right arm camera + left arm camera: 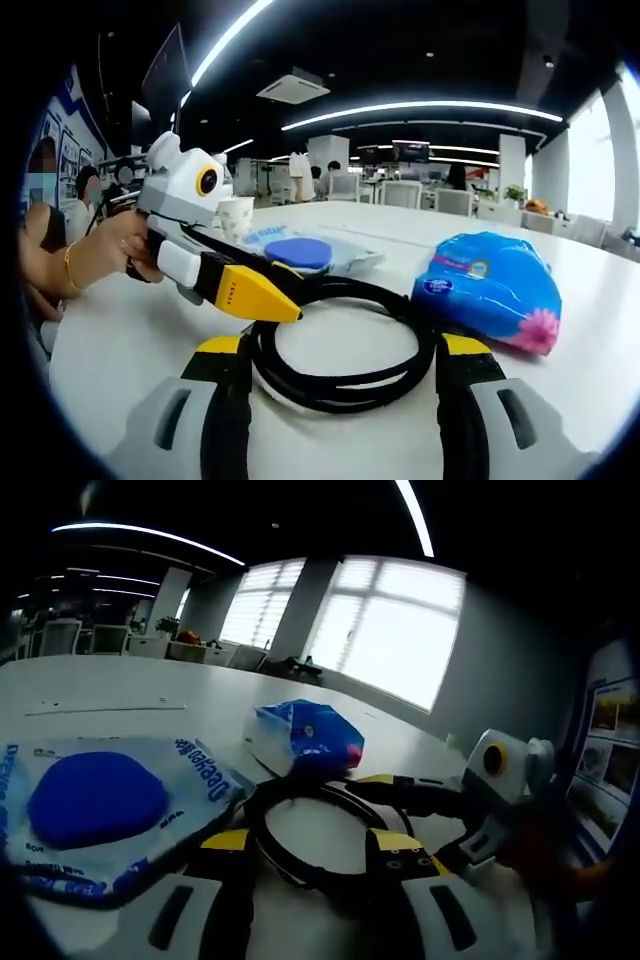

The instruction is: Arrange the tabletop items into an orderly group along one side of the table until the central work area is clear of visible clutter.

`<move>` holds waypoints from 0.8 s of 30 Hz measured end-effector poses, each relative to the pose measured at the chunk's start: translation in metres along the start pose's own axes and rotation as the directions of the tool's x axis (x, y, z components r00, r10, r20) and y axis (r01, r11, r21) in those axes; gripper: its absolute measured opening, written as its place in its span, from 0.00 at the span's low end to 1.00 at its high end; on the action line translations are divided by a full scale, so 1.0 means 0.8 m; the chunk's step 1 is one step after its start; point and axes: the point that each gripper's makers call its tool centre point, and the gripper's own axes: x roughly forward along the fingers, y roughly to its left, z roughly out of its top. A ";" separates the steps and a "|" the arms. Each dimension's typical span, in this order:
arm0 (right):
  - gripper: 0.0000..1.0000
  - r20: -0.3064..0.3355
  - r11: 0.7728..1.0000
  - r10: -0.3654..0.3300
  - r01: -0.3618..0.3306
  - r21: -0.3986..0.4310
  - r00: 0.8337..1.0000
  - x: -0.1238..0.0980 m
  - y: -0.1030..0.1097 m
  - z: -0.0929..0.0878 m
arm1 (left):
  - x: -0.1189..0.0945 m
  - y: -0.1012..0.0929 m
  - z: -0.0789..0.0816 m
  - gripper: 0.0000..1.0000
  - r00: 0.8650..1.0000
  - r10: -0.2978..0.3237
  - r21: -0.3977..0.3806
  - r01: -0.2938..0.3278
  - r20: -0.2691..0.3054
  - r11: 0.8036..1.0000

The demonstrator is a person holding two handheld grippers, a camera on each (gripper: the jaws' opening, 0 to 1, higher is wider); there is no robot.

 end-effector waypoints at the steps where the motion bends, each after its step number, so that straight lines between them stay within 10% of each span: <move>1: 0.72 0.000 1.000 0.002 -0.002 -0.002 1.000 0.000 0.002 0.000 | -0.001 0.000 -0.001 0.42 1.000 0.002 -0.002 -0.002 -0.003 1.000; 24: 0.72 0.022 0.999 -0.005 0.006 -0.043 1.000 -0.011 0.023 0.012 | -0.023 -0.011 0.006 0.42 1.000 0.000 0.011 -0.001 0.029 1.000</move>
